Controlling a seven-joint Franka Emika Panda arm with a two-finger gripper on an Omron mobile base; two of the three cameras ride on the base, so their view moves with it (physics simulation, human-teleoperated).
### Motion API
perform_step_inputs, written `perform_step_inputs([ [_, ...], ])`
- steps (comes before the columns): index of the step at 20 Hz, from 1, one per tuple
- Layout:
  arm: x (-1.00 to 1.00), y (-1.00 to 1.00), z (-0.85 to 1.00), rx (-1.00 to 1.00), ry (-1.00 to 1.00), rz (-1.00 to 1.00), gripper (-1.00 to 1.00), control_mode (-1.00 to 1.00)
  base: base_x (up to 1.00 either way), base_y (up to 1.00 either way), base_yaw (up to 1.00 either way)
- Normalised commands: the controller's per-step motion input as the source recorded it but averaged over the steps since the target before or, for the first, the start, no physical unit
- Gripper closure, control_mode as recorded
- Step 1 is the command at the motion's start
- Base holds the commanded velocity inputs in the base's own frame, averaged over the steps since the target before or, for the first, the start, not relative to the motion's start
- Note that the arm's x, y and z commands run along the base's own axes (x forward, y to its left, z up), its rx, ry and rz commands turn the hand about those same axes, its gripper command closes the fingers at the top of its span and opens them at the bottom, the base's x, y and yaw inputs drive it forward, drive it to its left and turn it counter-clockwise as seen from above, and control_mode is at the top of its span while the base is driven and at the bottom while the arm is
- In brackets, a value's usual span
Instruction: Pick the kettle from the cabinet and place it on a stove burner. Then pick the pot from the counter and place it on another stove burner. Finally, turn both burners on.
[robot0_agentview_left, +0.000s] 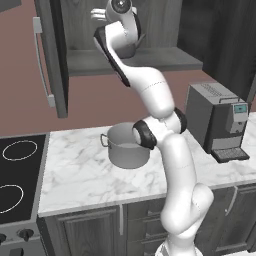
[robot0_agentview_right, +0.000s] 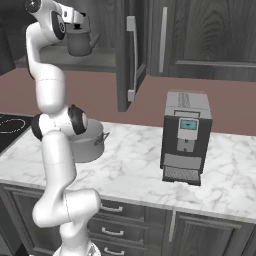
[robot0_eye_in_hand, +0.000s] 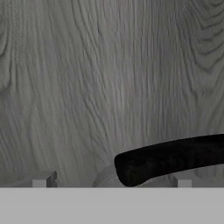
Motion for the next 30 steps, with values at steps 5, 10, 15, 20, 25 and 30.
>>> perform_step_inputs([
  [5, 0.14, 0.11, 0.0, 0.0, 0.0, 0.0, 1.0, -1.0, 0.0, 0.0, 0.0],
  [10, 0.07, 0.05, 0.0, 0.0, 0.0, 0.0, 1.0, -1.0, 0.0, 0.0, 0.0],
  [15, 0.0, 0.0, 0.0, 0.0, 0.0, 0.0, 1.0, -1.0, 0.0, 0.0, 0.0],
  [20, 0.0, 0.0, 0.0, 0.0, 0.0, 0.0, 1.0, -1.0, 0.0, 0.0, 0.0],
  [25, 0.0, 0.0, 0.0, 0.0, -0.02, 0.0, 1.0, -1.0, 0.0, 0.0, 0.0],
  [30, -0.22, 0.0, 0.0, 0.0, -0.03, 0.0, 1.0, -1.0, 0.0, 0.0, 0.0],
])
